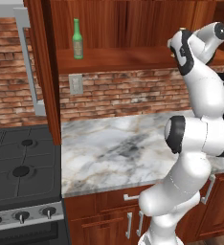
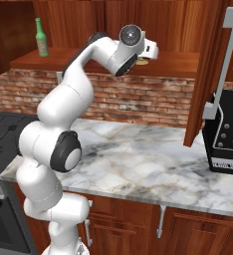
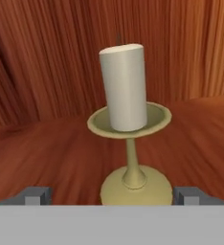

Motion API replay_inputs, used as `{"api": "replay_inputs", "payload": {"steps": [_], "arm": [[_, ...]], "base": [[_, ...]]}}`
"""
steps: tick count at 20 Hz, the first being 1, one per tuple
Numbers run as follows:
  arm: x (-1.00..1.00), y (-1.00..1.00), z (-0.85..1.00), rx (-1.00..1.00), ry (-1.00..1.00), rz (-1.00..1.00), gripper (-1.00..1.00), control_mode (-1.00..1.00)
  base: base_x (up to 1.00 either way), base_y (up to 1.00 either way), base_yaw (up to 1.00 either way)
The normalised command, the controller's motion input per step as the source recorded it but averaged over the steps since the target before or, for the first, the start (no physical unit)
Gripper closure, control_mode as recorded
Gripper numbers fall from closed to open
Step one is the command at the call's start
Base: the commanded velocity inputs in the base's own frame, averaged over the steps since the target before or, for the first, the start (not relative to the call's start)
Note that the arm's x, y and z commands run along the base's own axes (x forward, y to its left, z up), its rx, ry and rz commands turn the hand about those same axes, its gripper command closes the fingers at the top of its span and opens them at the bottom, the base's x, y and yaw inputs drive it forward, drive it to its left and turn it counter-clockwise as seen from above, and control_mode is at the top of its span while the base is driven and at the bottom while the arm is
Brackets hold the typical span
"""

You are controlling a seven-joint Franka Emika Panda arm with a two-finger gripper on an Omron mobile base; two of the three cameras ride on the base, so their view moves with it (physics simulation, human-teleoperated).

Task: Get the candle and the beer from the cabinet and move them to the dining counter.

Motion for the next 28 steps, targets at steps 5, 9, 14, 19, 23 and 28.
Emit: {"api": "replay_inputs", "payload": {"steps": [5, 9, 14, 19, 23, 28], "arm": [[0.11, -0.08, -0.06, 0.02, 0.0, 0.0, -1.0, -1.0], [0.14, -0.05, -0.05, 0.01, 0.0, 0.0, -1.0, -1.0], [0.17, -0.02, -0.02, 0.0, 0.0, 0.0, -1.0, -1.0], [0.21, -0.02, 0.0, 0.0, 0.0, 0.0, -1.0, -1.0], [0.18, -0.02, 0.0, 0.0, 0.0, 0.0, -1.0, -1.0], [0.16, -0.03, -0.02, 0.0, 0.0, 0.0, -1.0, -1.0]], "base": [[0.0, 0.0, 0.0], [0.0, 0.0, 0.0], [0.0, 0.0, 0.0], [0.0, 0.0, 0.0], [0.0, 0.0, 0.0], [0.0, 0.0, 0.0]]}}
